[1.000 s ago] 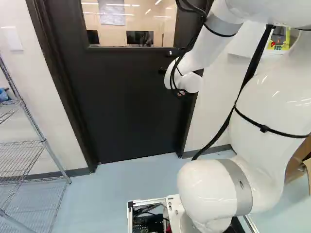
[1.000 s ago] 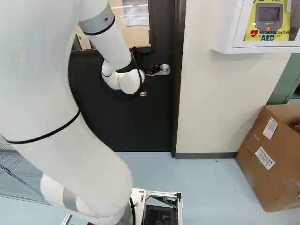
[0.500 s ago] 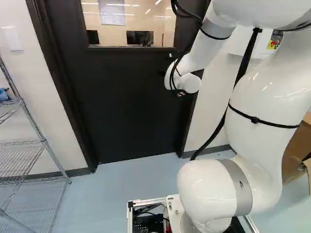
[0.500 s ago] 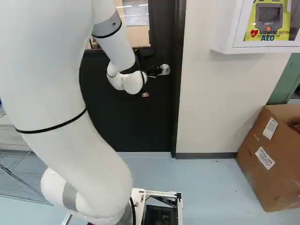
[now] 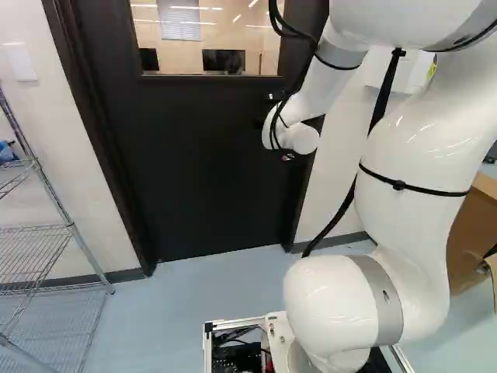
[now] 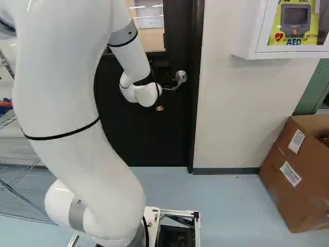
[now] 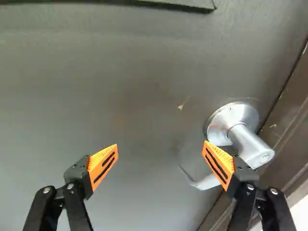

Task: Open the door and move inside

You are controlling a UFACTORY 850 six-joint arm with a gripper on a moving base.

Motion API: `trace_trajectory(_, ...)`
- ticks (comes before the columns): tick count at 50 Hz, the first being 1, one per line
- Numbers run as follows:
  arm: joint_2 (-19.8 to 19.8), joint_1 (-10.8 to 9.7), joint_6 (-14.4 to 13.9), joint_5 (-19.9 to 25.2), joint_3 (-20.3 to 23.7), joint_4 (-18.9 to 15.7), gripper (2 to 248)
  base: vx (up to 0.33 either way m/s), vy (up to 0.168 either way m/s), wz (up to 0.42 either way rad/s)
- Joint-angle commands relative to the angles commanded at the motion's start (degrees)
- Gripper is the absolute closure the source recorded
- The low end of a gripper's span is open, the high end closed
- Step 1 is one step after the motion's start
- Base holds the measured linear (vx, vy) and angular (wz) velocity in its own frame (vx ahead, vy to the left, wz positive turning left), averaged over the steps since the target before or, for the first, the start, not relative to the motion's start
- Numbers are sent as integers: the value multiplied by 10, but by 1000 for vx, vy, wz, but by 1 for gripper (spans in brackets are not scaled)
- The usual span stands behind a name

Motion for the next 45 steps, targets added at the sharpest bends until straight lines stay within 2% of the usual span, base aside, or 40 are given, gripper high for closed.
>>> trace_trajectory(29,-50,-7,0,0,-16,-1,3,0,0,0)
trace_trajectory(45,-92,-8,0,0,-43,-18,3,0,0,0)
